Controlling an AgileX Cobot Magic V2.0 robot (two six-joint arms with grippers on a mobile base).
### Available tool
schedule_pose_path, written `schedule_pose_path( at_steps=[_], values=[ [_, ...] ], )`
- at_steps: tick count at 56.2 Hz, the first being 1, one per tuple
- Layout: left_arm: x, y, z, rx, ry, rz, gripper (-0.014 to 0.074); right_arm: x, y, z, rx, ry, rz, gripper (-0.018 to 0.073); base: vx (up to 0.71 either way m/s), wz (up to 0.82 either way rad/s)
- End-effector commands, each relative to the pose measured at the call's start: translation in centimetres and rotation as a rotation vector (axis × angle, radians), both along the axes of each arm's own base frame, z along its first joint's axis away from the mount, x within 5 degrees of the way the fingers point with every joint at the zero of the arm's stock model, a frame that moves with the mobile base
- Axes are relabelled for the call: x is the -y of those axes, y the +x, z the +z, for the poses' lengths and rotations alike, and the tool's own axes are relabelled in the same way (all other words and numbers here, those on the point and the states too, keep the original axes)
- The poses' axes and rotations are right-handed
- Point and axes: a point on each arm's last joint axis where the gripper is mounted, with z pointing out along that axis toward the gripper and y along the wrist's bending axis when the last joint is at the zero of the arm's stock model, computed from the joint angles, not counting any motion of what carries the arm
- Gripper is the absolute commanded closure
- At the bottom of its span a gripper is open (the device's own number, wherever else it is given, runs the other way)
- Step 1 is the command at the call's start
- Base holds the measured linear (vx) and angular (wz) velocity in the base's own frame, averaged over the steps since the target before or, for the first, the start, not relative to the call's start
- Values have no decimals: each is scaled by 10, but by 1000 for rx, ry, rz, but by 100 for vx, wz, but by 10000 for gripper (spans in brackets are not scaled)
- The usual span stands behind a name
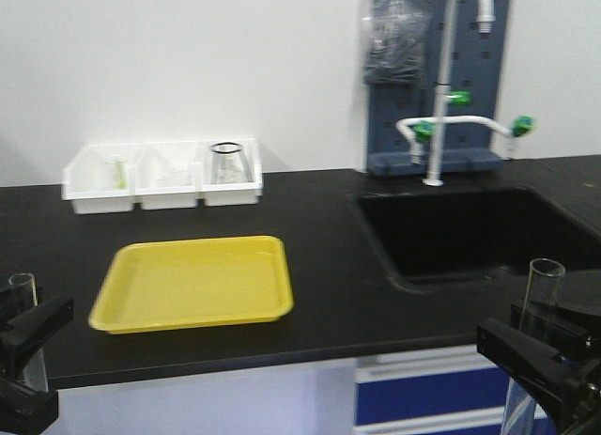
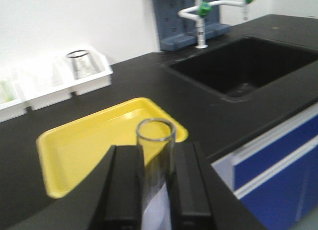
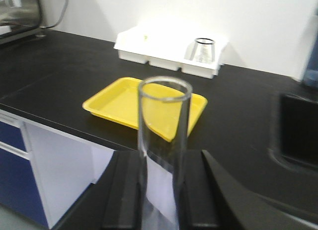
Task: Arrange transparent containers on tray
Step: 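Drive the base to the bench with the yellow tray, holding both tubes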
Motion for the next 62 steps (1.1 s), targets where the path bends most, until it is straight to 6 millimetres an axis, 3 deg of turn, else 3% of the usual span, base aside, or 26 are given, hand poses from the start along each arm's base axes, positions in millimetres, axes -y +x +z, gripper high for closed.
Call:
schedule_pose_path(
  at_steps=[1,28,62],
  values=[
    [3,-2,20,105,-53,-26,468,0,-1,18,109,48,15,529,17,59],
    [3,-2,20,105,-53,-26,468,0,-1,18,109,48,15,529,20,38],
    [3,-2,20,105,-53,-26,468,0,-1,18,109,48,15,529,29,-7]
  ],
)
